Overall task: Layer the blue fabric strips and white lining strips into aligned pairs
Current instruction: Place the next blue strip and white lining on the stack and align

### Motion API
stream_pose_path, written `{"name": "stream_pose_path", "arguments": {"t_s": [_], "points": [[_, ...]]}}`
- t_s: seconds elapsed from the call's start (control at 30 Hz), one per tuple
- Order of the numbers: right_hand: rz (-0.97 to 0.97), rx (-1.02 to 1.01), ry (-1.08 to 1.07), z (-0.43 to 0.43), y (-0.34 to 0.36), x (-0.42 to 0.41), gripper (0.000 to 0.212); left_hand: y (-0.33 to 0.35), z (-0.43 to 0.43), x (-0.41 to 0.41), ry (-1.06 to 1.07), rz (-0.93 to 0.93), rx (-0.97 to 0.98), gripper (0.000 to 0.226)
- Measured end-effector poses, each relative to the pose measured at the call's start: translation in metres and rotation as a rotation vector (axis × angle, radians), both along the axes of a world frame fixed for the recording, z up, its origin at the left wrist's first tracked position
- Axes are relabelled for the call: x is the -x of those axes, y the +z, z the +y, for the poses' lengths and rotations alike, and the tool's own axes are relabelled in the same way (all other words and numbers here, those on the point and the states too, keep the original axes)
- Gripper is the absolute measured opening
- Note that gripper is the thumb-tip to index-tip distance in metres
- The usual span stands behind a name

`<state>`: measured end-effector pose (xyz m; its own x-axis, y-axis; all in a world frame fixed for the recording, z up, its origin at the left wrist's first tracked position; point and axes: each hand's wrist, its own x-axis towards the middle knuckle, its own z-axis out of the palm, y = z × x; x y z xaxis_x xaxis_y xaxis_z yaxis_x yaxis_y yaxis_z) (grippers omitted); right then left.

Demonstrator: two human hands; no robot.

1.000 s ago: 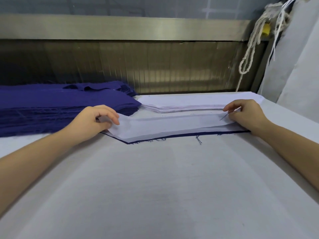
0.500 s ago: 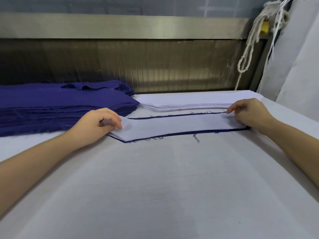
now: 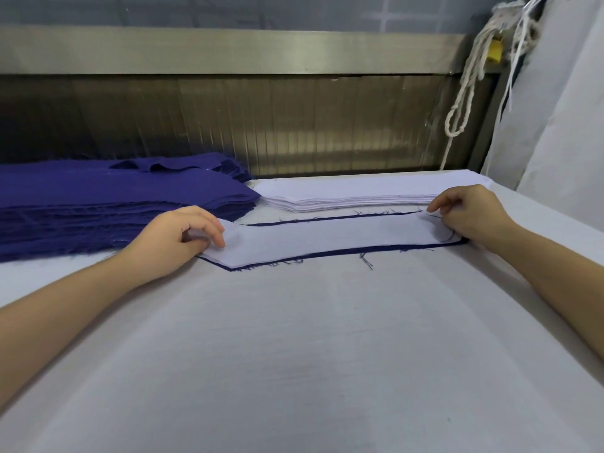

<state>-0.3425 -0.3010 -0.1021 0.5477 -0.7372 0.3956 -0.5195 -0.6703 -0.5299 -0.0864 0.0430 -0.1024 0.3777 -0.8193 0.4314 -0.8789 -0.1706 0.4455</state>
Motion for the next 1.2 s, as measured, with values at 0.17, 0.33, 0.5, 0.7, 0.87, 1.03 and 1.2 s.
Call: {"name": "stream_pose_path", "arguments": {"t_s": [0.17, 0.33, 0.5, 0.7, 0.87, 1.03, 1.2], "points": [[0.028, 0.016, 0.002, 0.0, -0.0001, 0.0001, 0.033, -0.0009, -0.0001, 0.0003, 0.001, -0.005, 0.006, 0.043], [0.031, 0.01, -0.007, -0.0006, 0.0007, 0.0015, 0.031, -0.0015, -0.0011, 0.0006, 0.001, -0.018, -0.011, 0.045], [0.061, 0.025, -0.004, -0.0006, -0.0017, 0.0001, 0.029, -0.0008, -0.0007, 0.0003, 0.011, -0.025, -0.015, 0.043], [0.084, 0.051, 0.009, -0.001, -0.0023, 0.0004, 0.027, -0.001, 0.0003, -0.0003, -0.008, -0.02, -0.019, 0.045], [0.101, 0.063, 0.016, 0.0003, -0.0024, 0.0003, 0.027, -0.0011, 0.0015, -0.0015, -0.04, -0.026, -0.035, 0.048], [0.09, 0.072, 0.029, 0.0022, -0.0017, 0.0009, 0.025, -0.0012, 0.0018, -0.0027, -0.04, -0.044, -0.038, 0.05], [0.138, 0.054, 0.013, 0.0017, -0.0028, 0.0004, 0.024, -0.0008, 0.003, -0.0027, -0.026, -0.087, -0.069, 0.046]]}}
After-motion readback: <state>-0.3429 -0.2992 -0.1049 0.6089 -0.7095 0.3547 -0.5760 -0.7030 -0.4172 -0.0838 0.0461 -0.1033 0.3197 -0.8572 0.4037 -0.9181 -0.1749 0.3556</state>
